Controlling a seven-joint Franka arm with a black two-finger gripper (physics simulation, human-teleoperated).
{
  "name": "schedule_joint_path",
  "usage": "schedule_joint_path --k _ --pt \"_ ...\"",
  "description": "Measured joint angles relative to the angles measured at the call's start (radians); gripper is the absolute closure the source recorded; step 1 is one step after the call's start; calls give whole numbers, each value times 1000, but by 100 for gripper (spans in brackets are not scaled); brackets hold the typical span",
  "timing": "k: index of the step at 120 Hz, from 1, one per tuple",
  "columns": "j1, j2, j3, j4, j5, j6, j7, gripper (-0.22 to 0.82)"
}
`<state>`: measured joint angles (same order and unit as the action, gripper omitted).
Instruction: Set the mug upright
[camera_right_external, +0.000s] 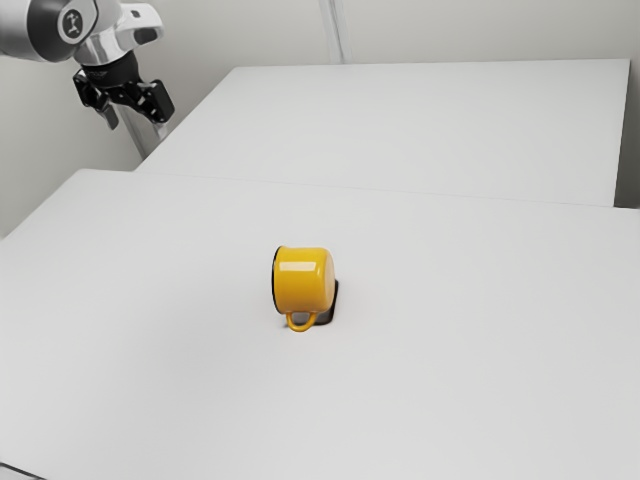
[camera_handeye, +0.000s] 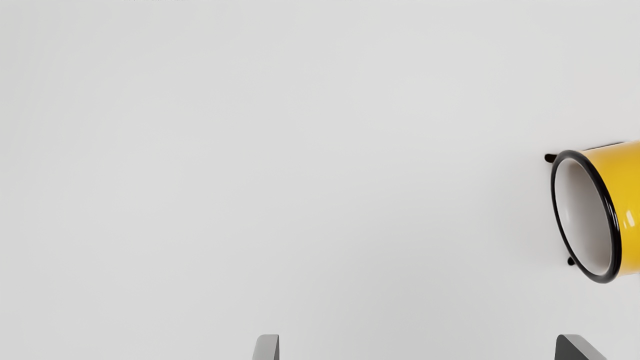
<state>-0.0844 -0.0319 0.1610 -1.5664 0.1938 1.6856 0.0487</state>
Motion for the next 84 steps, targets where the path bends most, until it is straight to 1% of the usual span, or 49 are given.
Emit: schedule_joint_path --k 28,36,44,60,84 --pt "11 2 -7 -14 -12 22 -3 0" --pt "13 3 -8 -29 -49 32 -4 0" --pt "17 3 -6 -83 -129 39 -6 0" --pt "40 17 2 -193 -370 65 -15 0" --pt "109 123 4 -263 -645 106 -23 0"
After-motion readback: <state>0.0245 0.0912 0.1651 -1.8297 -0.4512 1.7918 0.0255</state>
